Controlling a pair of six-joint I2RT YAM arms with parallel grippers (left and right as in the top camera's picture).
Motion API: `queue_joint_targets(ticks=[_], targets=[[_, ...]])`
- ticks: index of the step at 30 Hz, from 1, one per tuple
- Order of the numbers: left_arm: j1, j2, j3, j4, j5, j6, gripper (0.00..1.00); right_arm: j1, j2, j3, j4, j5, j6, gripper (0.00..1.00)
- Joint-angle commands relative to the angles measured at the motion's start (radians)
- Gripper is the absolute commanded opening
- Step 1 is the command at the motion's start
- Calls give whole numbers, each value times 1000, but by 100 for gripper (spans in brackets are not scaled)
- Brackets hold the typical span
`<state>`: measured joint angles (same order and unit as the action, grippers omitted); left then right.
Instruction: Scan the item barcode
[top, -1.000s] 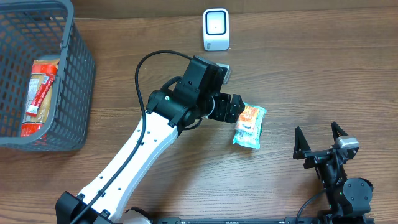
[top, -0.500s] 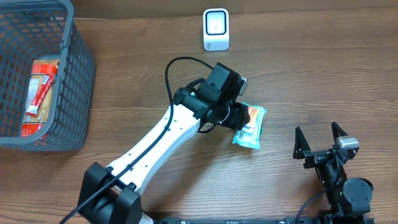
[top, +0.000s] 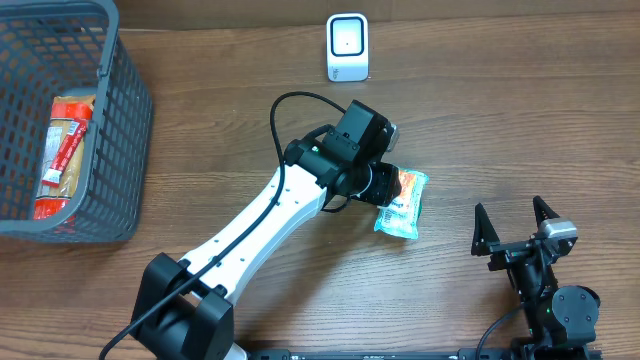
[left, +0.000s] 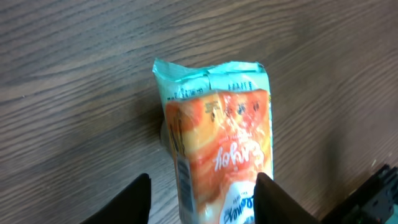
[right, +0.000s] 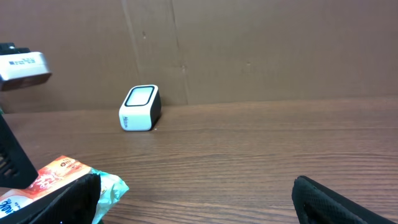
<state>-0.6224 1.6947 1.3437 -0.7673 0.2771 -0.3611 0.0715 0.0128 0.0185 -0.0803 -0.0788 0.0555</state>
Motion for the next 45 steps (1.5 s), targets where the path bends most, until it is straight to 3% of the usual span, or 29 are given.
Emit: queue_joint_targets(ticks=[1, 7, 14, 18, 23, 39, 45], targets=[[-6, 38, 12, 13, 4, -20, 38, -6, -8, -11, 3, -2, -4, 100], [-6, 58, 12, 17, 5, -21, 36, -6, -8, -11, 3, -2, -4, 100], [-6, 58, 12, 17, 5, -21, 26, -6, -8, -11, 3, -2, -4, 100], [-7, 58, 12, 16, 5, -21, 12, -6, -8, -11, 3, -2, -4, 100], [-6, 58, 12, 17, 5, -21, 4, -6, -8, -11, 3, -2, -4, 100], [30, -43, 62, 6, -50, -20, 4, -6, -8, -11, 3, -2, -4, 100], [35, -67, 62, -50, -187, -20, 4, -6, -8, -11, 3, -2, -4, 100]])
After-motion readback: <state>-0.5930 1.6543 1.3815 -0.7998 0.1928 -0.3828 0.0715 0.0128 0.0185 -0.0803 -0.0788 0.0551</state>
